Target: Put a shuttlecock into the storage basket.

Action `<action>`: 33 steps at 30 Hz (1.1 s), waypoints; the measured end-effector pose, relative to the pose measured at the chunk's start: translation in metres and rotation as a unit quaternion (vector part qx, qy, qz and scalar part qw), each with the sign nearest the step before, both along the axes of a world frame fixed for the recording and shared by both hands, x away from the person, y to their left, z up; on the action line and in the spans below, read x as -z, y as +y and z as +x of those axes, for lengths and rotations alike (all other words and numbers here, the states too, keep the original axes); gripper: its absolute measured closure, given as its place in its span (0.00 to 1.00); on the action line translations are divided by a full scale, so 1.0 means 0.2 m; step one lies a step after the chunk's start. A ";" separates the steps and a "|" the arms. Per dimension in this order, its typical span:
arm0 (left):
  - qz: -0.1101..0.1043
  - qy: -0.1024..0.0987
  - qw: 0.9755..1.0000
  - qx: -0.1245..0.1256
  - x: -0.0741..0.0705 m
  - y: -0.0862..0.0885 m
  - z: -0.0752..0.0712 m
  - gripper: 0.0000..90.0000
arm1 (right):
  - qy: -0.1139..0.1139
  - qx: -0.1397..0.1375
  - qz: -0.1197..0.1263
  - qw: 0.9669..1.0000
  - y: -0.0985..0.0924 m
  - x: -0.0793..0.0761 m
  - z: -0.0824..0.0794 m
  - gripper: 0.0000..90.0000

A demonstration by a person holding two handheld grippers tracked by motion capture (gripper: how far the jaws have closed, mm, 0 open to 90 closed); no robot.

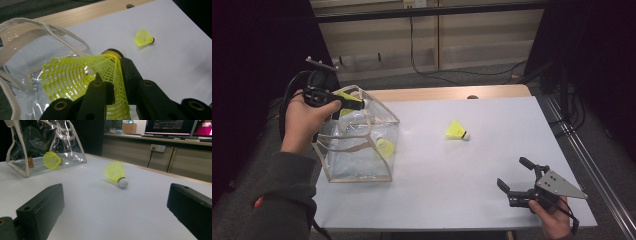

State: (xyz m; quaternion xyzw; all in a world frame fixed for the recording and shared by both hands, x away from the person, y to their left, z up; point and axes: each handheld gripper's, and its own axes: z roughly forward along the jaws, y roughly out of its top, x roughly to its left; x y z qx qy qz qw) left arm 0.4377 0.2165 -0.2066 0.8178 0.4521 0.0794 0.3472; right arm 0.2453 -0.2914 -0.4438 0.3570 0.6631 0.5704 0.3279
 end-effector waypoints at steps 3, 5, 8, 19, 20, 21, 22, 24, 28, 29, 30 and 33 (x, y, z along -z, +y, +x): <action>0.000 -0.002 1.000 -0.005 0.00 0.01 0.01 0.92 | 0.000 0.000 0.001 1.000 0.00 0.00 0.00 0.01; 0.000 -0.003 1.000 -0.011 0.01 0.02 0.01 0.92 | 0.000 0.001 0.001 1.000 0.00 0.00 0.00 0.01; 0.000 -0.003 1.000 -0.019 0.01 0.03 0.01 0.92 | 0.000 0.000 0.001 1.000 0.00 0.00 0.00 0.01; -0.007 -0.005 0.999 -0.040 0.04 0.05 0.04 0.92 | 0.000 0.001 0.001 1.000 0.00 0.00 0.00 0.01; -0.007 -0.007 0.999 -0.043 0.04 0.05 0.04 0.92 | 0.000 0.001 0.001 1.000 0.00 0.00 0.00 0.01; -0.006 -0.007 0.999 -0.045 0.04 0.05 0.04 0.92 | 0.000 0.000 0.001 1.000 0.00 0.00 0.00 0.01; -0.005 -0.008 0.999 -0.047 0.05 0.05 0.04 0.92 | 0.000 0.000 0.000 1.000 0.00 0.00 0.00 0.01; -0.004 -0.009 0.999 -0.050 0.05 0.05 0.05 0.92 | 0.000 0.000 0.001 1.000 0.00 0.00 0.00 0.01; -0.005 -0.010 0.998 -0.056 0.06 0.05 0.06 0.92 | 0.001 0.000 0.001 1.000 0.00 0.00 0.00 0.01; -0.004 -0.010 0.998 -0.058 0.06 0.05 0.06 0.92 | 0.000 0.000 0.001 1.000 -0.01 0.00 0.00 0.01; -0.005 -0.008 0.998 -0.060 0.06 0.05 0.06 0.92 | 0.000 0.000 0.001 1.000 -0.01 0.00 0.00 0.01; -0.006 -0.010 0.998 -0.069 0.07 0.06 0.07 0.92 | 0.001 0.001 0.002 1.000 -0.01 0.00 0.00 0.01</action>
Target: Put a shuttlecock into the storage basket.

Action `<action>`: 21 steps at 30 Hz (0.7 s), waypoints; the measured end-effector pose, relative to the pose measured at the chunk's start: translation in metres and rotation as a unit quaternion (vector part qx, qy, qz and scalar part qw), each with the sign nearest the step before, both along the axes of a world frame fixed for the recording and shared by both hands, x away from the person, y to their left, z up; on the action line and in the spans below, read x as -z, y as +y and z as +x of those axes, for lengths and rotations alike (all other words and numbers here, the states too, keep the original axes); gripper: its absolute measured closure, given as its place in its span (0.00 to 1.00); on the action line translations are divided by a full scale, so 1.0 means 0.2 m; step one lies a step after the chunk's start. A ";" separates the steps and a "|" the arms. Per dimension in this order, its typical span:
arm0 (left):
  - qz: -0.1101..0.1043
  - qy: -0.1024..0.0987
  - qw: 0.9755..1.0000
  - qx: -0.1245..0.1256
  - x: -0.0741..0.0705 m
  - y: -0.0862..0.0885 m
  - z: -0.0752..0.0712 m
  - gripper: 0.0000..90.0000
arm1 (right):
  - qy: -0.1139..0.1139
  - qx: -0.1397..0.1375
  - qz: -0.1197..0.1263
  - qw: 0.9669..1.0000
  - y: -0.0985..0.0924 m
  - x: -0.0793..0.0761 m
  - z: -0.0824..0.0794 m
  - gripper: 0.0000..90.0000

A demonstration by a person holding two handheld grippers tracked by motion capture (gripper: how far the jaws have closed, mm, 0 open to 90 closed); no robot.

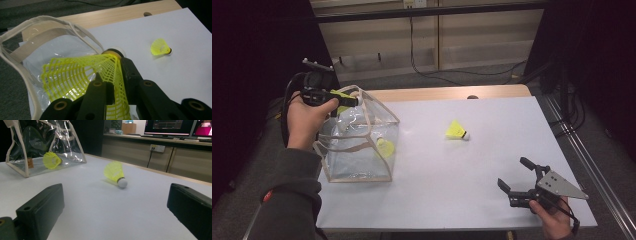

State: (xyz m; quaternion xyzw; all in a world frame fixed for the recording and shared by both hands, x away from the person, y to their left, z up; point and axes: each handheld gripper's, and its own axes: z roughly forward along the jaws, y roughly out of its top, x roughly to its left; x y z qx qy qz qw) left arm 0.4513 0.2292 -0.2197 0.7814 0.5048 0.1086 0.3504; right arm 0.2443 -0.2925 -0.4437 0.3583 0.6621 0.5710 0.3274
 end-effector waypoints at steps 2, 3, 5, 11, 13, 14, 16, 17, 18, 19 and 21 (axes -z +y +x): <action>0.003 -0.004 1.000 -0.006 0.00 0.01 0.00 0.92 | -0.001 -0.001 -0.001 1.000 0.00 0.00 0.00 0.01; 0.002 -0.003 1.000 -0.009 0.01 0.01 0.01 0.92 | -0.001 -0.001 -0.001 1.000 0.00 0.00 0.00 0.01; 0.003 -0.004 1.000 -0.012 0.01 0.01 0.01 0.92 | -0.001 -0.001 -0.001 1.000 0.00 0.00 0.00 0.01; 0.007 -0.006 1.000 -0.022 0.03 0.02 0.02 0.91 | -0.001 -0.001 -0.001 1.000 0.00 0.00 0.00 0.01; 0.008 -0.007 1.000 -0.026 0.04 0.03 0.03 0.91 | -0.001 0.000 -0.001 1.000 0.00 0.00 0.00 0.01; 0.008 -0.007 1.000 -0.029 0.04 0.03 0.03 0.91 | -0.001 0.000 -0.001 1.000 0.00 0.00 0.00 0.01; 0.010 -0.010 0.999 -0.036 0.05 0.03 0.03 0.91 | -0.001 -0.001 0.000 1.000 0.00 0.00 0.00 0.01; 0.011 -0.007 0.999 -0.034 0.05 0.03 0.03 0.91 | -0.001 -0.001 0.000 1.000 0.00 0.00 0.00 0.01; 0.017 -0.008 0.999 -0.034 0.05 0.03 0.04 0.91 | 0.000 0.000 0.000 1.000 0.00 0.00 0.00 0.01; 0.020 -0.008 0.999 -0.036 0.06 0.03 0.04 0.91 | 0.000 0.000 0.000 1.000 0.00 0.00 0.00 0.01; 0.020 -0.007 0.999 -0.041 0.06 0.03 0.04 0.91 | 0.000 0.000 -0.001 1.000 0.00 0.00 0.00 0.01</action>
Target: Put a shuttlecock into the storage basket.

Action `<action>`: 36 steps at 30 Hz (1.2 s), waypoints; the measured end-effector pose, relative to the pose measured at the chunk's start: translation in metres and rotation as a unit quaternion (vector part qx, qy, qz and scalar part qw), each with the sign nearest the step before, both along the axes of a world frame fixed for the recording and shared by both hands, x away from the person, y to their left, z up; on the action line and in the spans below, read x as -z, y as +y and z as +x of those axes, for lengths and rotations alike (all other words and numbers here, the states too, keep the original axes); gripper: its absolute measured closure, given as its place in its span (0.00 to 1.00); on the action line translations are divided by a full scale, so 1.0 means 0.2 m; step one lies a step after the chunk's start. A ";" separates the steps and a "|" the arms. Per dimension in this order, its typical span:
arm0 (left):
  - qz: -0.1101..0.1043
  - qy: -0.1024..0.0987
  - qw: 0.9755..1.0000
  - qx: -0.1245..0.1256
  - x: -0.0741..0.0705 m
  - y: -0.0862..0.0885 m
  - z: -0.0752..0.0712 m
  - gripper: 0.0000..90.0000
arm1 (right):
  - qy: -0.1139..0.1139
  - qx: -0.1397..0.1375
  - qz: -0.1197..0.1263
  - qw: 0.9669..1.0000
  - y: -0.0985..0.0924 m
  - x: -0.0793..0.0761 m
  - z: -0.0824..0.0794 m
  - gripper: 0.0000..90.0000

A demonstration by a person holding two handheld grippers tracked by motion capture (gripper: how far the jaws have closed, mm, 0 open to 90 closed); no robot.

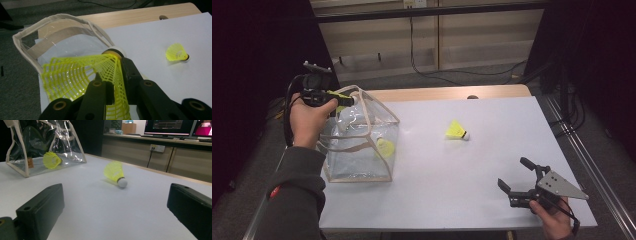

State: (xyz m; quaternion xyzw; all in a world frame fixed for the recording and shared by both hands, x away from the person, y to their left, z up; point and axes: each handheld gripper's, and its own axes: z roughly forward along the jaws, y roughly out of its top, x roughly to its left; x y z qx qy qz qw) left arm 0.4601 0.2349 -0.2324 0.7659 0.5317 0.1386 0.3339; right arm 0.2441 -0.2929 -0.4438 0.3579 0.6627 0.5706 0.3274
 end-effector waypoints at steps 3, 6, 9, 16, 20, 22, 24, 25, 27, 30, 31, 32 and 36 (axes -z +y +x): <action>0.001 -0.004 1.000 -0.008 0.01 0.00 0.01 0.91 | 0.000 0.001 0.000 1.000 0.00 0.00 0.00 0.01; -0.001 -0.005 1.000 -0.015 0.02 0.00 0.01 0.91 | 0.000 0.001 0.000 1.000 0.00 0.00 0.00 0.01; -0.001 -0.008 1.000 -0.020 0.02 0.00 0.02 0.91 | -0.001 0.001 0.001 1.000 0.00 0.00 0.00 0.01; 0.006 -0.009 1.000 -0.025 0.04 0.00 0.03 0.91 | 0.000 0.001 0.003 1.000 0.00 0.00 0.00 0.01; 0.010 -0.010 1.000 -0.027 0.04 -0.01 0.04 0.91 | -0.001 0.002 0.003 1.000 0.00 0.00 0.00 0.01; 0.011 -0.010 0.999 -0.030 0.05 -0.01 0.05 0.91 | -0.001 0.002 0.002 1.000 -0.01 0.00 0.00 0.01; 0.010 -0.009 0.999 -0.033 0.06 -0.01 0.05 0.91 | -0.001 0.002 0.002 1.000 -0.01 0.00 0.00 0.01; 0.009 -0.008 0.999 -0.035 0.06 0.00 0.05 0.91 | -0.001 0.001 0.002 1.000 -0.01 0.00 0.00 0.01; 0.010 -0.007 0.999 -0.040 0.07 0.00 0.05 0.90 | -0.001 0.002 0.000 1.000 -0.01 0.00 0.00 0.01; 0.011 -0.009 0.999 -0.046 0.08 0.00 0.06 0.90 | -0.001 0.002 0.003 1.000 -0.01 0.00 -0.01 0.01; 0.015 -0.008 0.999 -0.045 0.08 0.00 0.06 0.90 | -0.001 0.002 0.003 1.000 -0.01 0.00 -0.01 0.01; 0.016 -0.006 0.999 -0.046 0.09 0.00 0.06 0.90 | -0.001 0.002 0.003 1.000 -0.01 0.00 -0.01 0.01; 0.023 -0.006 0.999 -0.049 0.10 0.01 0.07 0.91 | -0.001 0.000 0.001 1.000 -0.01 0.00 -0.01 0.01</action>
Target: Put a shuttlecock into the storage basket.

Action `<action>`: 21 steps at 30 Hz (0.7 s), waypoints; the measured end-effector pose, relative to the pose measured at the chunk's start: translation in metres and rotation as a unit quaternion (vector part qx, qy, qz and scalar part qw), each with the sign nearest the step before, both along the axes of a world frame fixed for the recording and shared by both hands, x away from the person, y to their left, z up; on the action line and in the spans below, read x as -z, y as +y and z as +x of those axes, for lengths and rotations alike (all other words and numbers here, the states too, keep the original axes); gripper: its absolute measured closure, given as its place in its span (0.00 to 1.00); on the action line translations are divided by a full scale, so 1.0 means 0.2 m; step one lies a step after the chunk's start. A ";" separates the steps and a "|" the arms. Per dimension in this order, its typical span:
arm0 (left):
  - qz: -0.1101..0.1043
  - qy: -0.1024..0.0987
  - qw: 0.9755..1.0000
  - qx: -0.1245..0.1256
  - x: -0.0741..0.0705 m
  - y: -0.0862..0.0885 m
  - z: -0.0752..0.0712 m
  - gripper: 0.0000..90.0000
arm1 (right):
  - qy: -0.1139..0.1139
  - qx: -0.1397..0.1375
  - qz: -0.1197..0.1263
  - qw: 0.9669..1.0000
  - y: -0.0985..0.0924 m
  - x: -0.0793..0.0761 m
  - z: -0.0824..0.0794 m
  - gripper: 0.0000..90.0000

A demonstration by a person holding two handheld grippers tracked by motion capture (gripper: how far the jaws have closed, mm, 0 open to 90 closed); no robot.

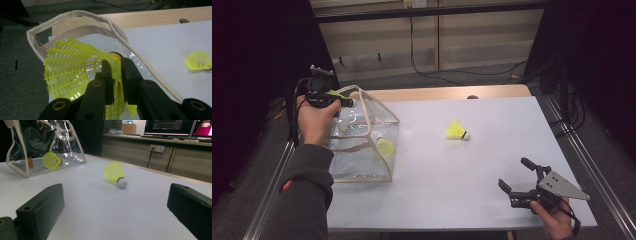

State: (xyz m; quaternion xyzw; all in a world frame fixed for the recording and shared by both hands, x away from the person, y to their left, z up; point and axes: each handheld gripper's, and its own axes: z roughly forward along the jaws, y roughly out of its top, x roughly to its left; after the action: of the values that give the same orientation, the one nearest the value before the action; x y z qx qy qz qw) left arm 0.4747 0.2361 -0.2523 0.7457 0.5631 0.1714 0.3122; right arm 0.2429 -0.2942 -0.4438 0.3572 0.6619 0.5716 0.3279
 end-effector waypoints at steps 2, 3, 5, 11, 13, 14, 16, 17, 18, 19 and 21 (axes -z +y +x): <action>-0.002 -0.001 1.000 -0.002 0.01 -0.01 0.00 0.91 | 0.000 0.000 0.000 1.000 0.00 0.00 0.00 0.01; 0.001 -0.001 1.000 -0.001 0.01 -0.01 0.01 0.91 | 0.000 0.001 0.003 1.000 0.00 0.00 0.00 0.01; 0.004 -0.002 1.000 -0.004 0.01 -0.01 0.01 0.91 | 0.000 0.002 0.003 1.000 0.00 0.00 0.00 0.01; 0.008 0.000 1.000 -0.006 0.03 -0.02 0.03 0.91 | 0.000 0.002 0.003 1.000 0.00 0.00 0.00 0.01; 0.013 -0.001 1.000 -0.008 0.04 -0.03 0.04 0.91 | 0.000 0.003 0.003 1.000 0.00 0.00 0.00 0.01; 0.011 0.000 1.000 -0.011 0.04 -0.03 0.04 0.91 | 0.001 0.003 0.002 1.000 -0.01 0.00 0.00 0.01; 0.016 0.002 1.000 -0.007 0.05 -0.03 0.04 0.91 | 0.001 0.003 0.003 1.000 -0.01 0.00 0.00 0.01; 0.015 0.002 1.000 -0.009 0.05 -0.03 0.05 0.91 | 0.001 0.003 0.003 1.000 -0.01 0.00 0.00 0.01; 0.013 0.002 1.000 -0.009 0.06 -0.04 0.05 0.91 | 0.001 0.003 0.003 1.000 -0.01 0.00 0.00 0.01; 0.016 0.004 1.000 -0.008 0.06 -0.04 0.05 0.91 | 0.001 0.003 0.003 1.000 -0.01 0.00 0.00 0.01; 0.015 0.005 1.000 -0.007 0.07 -0.04 0.06 0.91 | 0.001 0.004 0.004 1.000 -0.01 0.00 0.00 0.01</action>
State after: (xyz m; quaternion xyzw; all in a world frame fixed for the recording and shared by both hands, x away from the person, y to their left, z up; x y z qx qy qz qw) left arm 0.4866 0.2278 -0.2657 0.7472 0.5675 0.1781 0.2966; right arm 0.2423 -0.2959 -0.4440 0.3616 0.6586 0.5727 0.3279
